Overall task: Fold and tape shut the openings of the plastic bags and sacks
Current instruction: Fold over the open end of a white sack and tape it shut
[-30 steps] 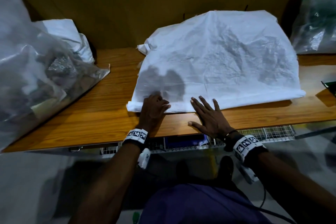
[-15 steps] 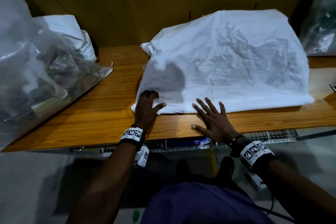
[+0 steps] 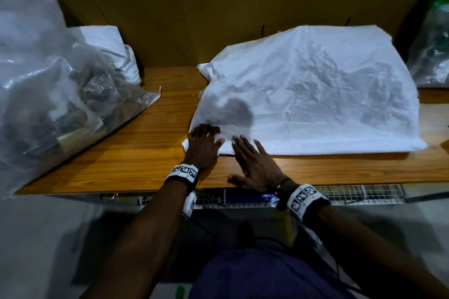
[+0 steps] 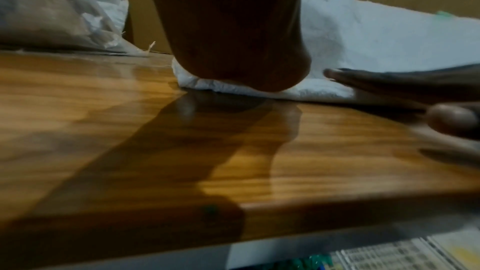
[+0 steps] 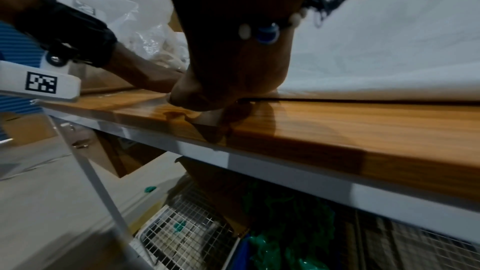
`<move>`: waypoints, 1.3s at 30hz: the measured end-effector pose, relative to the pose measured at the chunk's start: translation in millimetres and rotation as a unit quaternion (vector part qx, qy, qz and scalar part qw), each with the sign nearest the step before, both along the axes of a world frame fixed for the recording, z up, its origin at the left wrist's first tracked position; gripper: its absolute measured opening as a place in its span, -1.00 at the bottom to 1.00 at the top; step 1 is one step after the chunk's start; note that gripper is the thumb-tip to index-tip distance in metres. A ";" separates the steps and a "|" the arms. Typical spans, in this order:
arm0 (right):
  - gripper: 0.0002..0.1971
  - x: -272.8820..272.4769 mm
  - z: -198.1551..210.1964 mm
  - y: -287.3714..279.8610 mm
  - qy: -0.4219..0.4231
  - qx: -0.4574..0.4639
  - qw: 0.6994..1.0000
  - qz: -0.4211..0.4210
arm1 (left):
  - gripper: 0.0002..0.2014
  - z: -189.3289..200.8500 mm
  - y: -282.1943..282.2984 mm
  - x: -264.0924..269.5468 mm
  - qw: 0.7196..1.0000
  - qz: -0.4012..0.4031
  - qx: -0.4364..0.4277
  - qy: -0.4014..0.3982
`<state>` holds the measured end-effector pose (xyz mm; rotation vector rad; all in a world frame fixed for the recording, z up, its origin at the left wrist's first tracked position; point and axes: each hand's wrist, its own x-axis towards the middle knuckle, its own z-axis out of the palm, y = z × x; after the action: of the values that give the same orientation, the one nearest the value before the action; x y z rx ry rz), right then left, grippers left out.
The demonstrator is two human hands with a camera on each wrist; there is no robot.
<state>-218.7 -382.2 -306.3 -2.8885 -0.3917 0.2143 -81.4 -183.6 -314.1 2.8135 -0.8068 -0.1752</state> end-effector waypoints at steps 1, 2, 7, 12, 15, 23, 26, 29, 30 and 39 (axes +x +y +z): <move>0.11 1.4 -0.6 4.7 0.002 -0.003 1.000 -0.001 | -0.27 0.7 -1.2 -0.6 1.000 0.003 0.011 0.003; 0.12 1.8 -0.9 5.5 0.001 -0.009 1.000 -0.002 | -0.27 1.3 -2.0 -1.7 1.000 0.006 0.018 0.004; 0.12 -18.0 1.5 -30.1 -0.006 -0.021 1.000 -0.002 | -0.35 6.3 -1.7 -2.9 0.999 0.005 0.033 0.006; 0.10 -44.5 1.1 -67.8 -0.014 -0.024 0.999 -0.023 | -0.42 6.3 -3.8 -4.2 0.999 -0.005 0.046 -0.019; 0.14 -42.7 2.7 -59.4 -0.005 -0.026 0.999 -0.040 | -0.48 9.4 -11.2 -21.3 0.999 0.002 -0.001 -0.043; 0.15 -39.5 0.2 -61.2 -0.005 -0.035 0.999 -0.038 | -0.22 -15.0 -28.6 -68.0 0.991 -0.132 -0.025 0.000; 0.13 -50.1 2.0 -82.7 -0.010 -0.032 0.999 -0.043 | -0.19 -9.8 -27.8 -65.6 0.990 -0.142 -0.022 0.015; 0.08 -77.5 4.3 -133.2 -0.027 -0.033 0.997 -0.062 | -0.19 -8.9 -28.8 -67.2 0.990 -0.135 -0.019 0.020; 0.07 -87.1 6.4 -152.6 -0.030 -0.035 0.996 -0.073 | -0.19 -8.3 -28.9 -67.7 0.991 -0.134 -0.016 0.024; 0.08 -101.1 0.8 -184.5 -0.010 -0.045 0.994 -0.100 | -0.22 0.3 -77.4 -90.6 0.993 -0.107 -0.046 0.002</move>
<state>-319.8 -566.7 -305.5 -2.9953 -0.0947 0.1740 -172.0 -260.9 -313.9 2.6353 -1.0867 -0.1721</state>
